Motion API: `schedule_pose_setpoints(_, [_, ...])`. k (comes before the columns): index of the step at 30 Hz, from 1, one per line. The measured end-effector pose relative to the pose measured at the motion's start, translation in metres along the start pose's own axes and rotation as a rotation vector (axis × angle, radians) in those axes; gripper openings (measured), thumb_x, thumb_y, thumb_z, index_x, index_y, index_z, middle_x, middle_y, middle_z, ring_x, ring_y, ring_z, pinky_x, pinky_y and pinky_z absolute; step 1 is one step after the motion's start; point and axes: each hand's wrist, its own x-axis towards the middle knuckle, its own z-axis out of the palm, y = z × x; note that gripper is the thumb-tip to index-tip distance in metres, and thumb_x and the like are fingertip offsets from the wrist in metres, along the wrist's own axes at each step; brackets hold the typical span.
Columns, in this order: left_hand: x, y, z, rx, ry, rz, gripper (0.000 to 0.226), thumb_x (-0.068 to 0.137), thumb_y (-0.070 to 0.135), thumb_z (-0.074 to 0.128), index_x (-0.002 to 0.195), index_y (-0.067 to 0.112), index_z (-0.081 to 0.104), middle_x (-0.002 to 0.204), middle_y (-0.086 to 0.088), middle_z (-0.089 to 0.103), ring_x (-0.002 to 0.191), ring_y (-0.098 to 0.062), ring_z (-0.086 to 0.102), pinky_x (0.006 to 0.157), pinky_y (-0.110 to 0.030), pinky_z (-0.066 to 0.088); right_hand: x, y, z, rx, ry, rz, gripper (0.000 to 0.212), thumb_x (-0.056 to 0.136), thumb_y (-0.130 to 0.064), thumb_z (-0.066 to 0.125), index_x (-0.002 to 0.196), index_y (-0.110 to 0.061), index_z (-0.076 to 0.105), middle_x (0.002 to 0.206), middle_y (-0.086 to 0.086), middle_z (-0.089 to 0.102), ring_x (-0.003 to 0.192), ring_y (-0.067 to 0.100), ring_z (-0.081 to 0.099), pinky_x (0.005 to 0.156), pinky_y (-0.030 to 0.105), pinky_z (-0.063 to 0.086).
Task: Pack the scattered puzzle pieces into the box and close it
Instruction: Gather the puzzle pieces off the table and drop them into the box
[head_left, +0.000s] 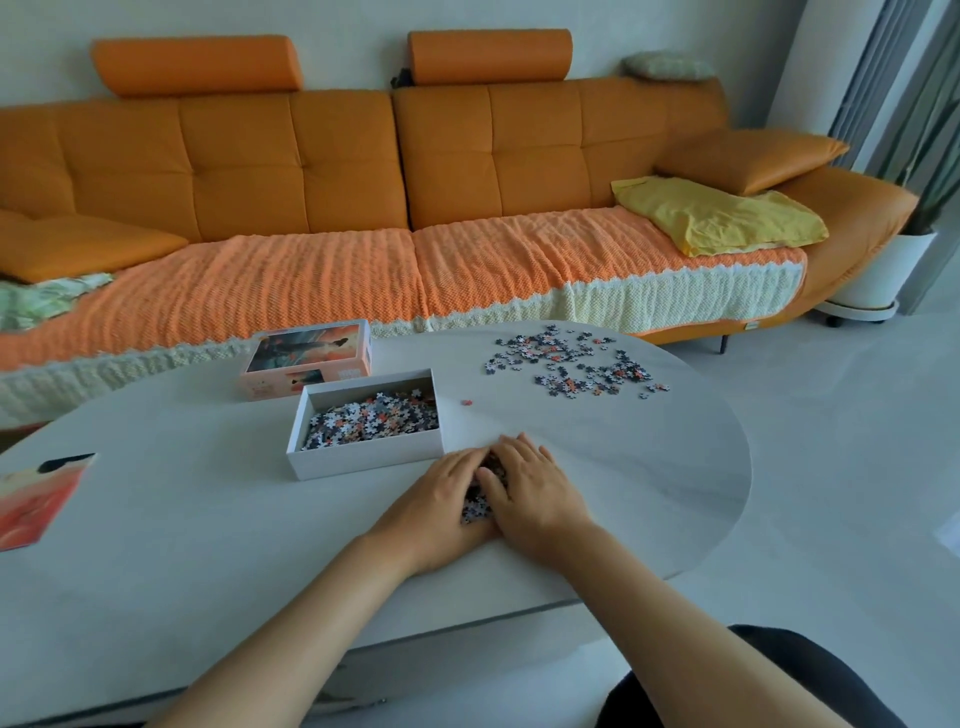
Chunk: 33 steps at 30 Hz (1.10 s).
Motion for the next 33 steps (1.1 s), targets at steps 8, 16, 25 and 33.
schedule_pose_setpoints(8, [-0.055, -0.037, -0.032, -0.024, 0.053, -0.063, 0.070, 0.087, 0.060, 0.058, 0.146, 0.034, 0.031, 0.146, 0.017, 0.039, 0.134, 0.002, 0.033, 0.112, -0.027, 0.032, 0.007, -0.046, 0.029, 0.190, 0.017, -0.103, 0.036, 0.095, -0.039, 0.040, 0.108, -0.018, 0.066, 0.112, 0.001, 0.060, 0.106, 0.017, 0.052, 0.097, 0.030, 0.041])
schedule_pose_setpoints(16, [-0.059, -0.049, -0.053, 0.136, 0.228, -0.009, 0.051, 0.093, 0.050, 0.049, 0.136, 0.021, 0.049, 0.132, 0.008, 0.051, 0.125, -0.007, 0.042, 0.107, -0.031, 0.037, 0.032, -0.053, 0.013, 0.604, 0.212, 0.222, 0.026, 0.097, -0.017, 0.044, 0.098, -0.023, 0.069, 0.084, -0.008, 0.064, 0.062, -0.002, 0.054, 0.056, 0.016, 0.040])
schedule_pose_setpoints(25, [-0.038, -0.081, -0.060, 0.406, 0.116, -0.059, 0.067, 0.093, 0.058, 0.019, 0.154, 0.030, 0.019, 0.162, 0.006, 0.013, 0.150, -0.015, 0.004, 0.122, -0.038, -0.002, 0.082, -0.006, 0.012, -0.096, -0.218, 0.033, 0.060, 0.101, -0.041, 0.033, 0.155, -0.022, 0.016, 0.163, -0.003, 0.005, 0.149, 0.013, 0.001, 0.119, 0.034, 0.002])
schedule_pose_setpoints(33, [-0.009, -0.077, -0.060, 0.329, 0.013, -0.132, 0.059, 0.102, 0.047, 0.018, 0.155, 0.028, 0.002, 0.162, 0.003, -0.011, 0.148, -0.013, -0.015, 0.119, -0.034, -0.013, 0.076, -0.009, 0.005, 0.030, -0.161, -0.020, 0.037, 0.099, -0.025, 0.041, 0.132, -0.020, 0.059, 0.145, -0.007, 0.048, 0.135, 0.015, 0.041, 0.112, 0.026, 0.025])
